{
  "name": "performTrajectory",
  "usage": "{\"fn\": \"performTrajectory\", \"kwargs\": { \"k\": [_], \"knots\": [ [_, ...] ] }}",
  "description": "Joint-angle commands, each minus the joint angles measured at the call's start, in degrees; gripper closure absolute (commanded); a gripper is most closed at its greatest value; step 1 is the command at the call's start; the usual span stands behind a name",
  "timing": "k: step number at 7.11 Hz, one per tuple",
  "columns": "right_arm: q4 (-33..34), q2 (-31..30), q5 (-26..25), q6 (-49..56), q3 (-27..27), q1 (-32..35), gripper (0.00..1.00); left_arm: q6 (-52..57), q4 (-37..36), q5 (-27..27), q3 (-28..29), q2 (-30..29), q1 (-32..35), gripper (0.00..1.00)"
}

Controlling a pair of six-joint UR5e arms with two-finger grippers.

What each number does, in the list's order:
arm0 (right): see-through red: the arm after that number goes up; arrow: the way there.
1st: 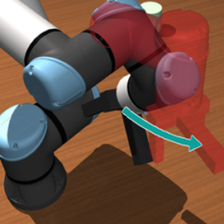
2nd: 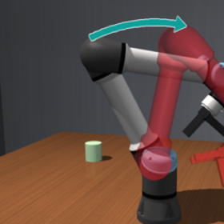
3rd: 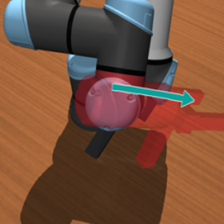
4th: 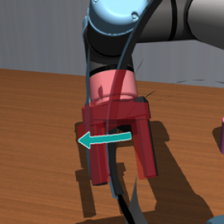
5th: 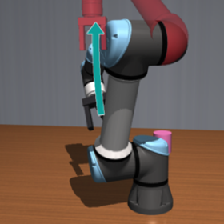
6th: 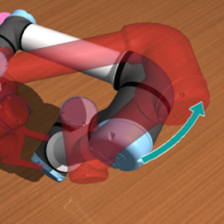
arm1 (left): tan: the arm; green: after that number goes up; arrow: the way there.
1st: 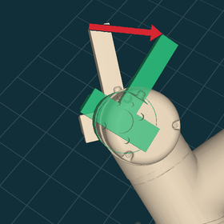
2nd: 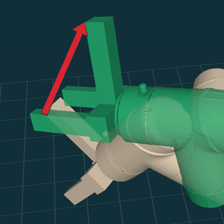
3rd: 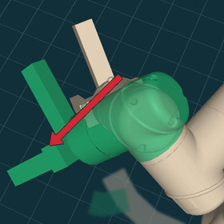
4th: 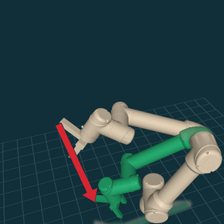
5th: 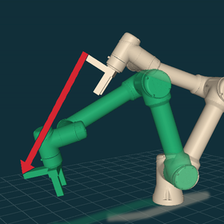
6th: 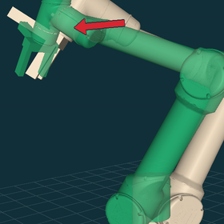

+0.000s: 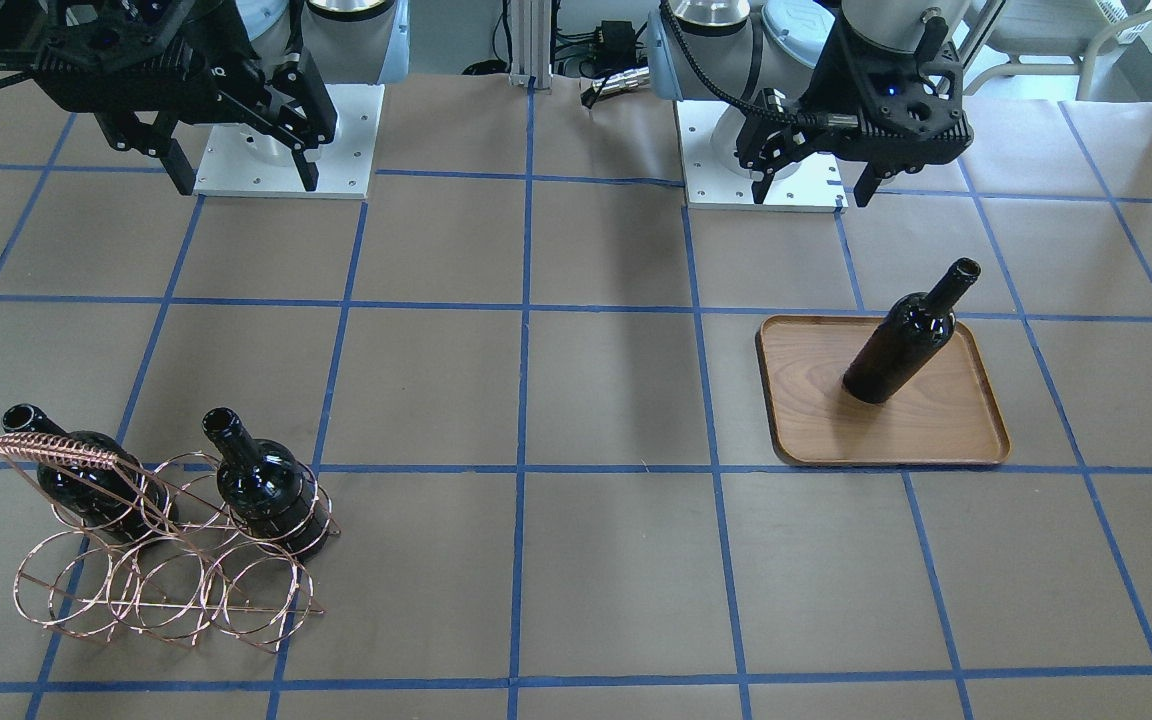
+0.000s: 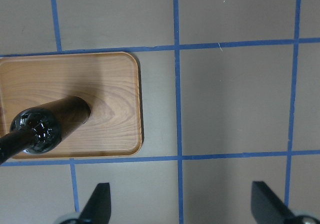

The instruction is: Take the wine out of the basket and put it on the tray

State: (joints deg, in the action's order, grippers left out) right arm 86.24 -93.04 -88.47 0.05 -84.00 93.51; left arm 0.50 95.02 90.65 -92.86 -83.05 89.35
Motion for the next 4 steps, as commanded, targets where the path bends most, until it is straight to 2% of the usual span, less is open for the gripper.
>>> {"fn": "performTrajectory", "kwargs": {
  "k": [1,4],
  "knots": [
    [0.07,0.06,-0.3,3.37,-0.02,0.0,0.0,-0.77,-0.09,-0.03,-0.3,-0.01,0.21,0.0],
    [0.16,-0.03,-0.65,3.29,0.07,0.0,0.0,0.02,-0.01,-0.03,-0.48,0.34,0.21,0.0]
  ]
}}
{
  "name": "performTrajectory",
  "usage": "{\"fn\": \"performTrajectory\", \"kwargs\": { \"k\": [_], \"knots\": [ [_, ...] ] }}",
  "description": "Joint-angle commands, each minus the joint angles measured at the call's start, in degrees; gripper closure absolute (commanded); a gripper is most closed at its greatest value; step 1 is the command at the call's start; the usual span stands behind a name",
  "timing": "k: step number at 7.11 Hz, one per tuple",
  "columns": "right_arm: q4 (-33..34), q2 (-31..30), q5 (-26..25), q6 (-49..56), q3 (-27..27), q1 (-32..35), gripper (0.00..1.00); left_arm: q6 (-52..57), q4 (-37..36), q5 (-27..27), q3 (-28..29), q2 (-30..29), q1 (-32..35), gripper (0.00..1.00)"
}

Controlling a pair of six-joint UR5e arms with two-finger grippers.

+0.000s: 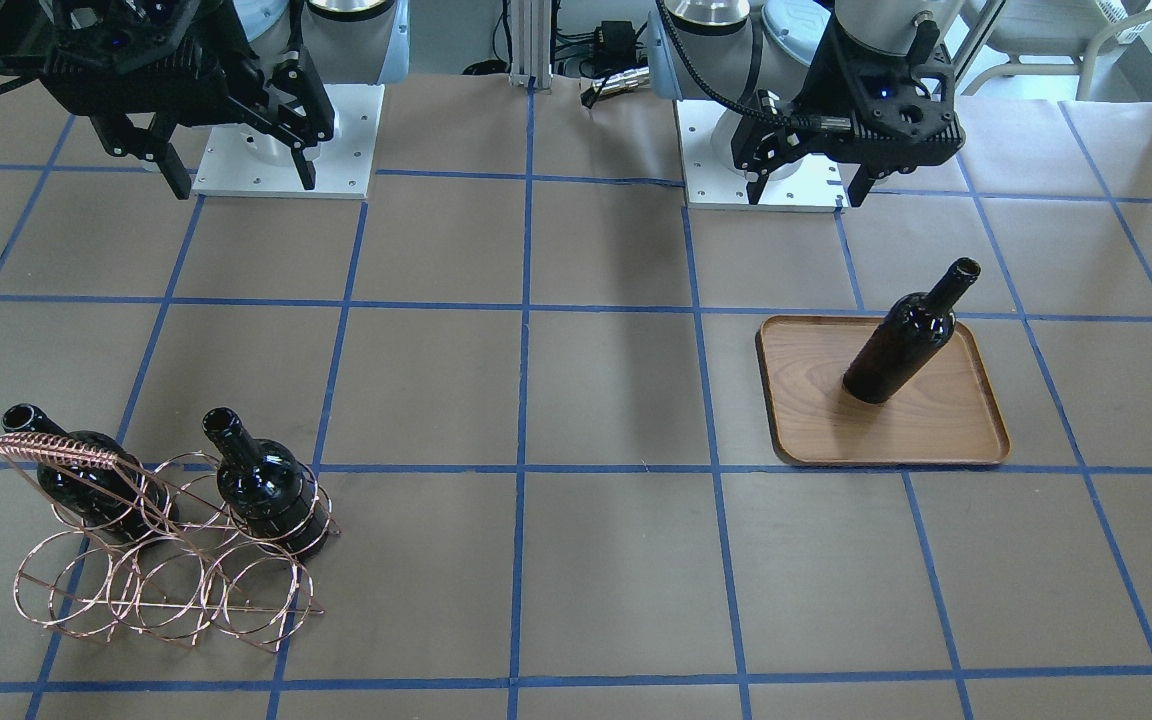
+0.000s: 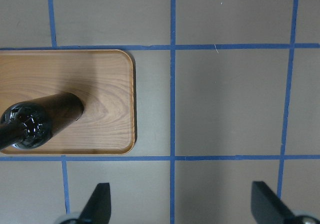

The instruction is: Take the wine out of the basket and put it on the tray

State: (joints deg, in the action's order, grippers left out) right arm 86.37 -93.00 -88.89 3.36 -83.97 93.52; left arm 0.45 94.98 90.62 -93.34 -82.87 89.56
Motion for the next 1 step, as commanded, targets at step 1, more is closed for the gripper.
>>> {"fn": "performTrajectory", "kwargs": {
  "k": [1],
  "knots": [
    [0.03,-0.16,-0.84,-0.02,0.03,0.0,0.0,0.08,0.03,0.0,0.0,0.25,0.0,0.0]
  ]
}}
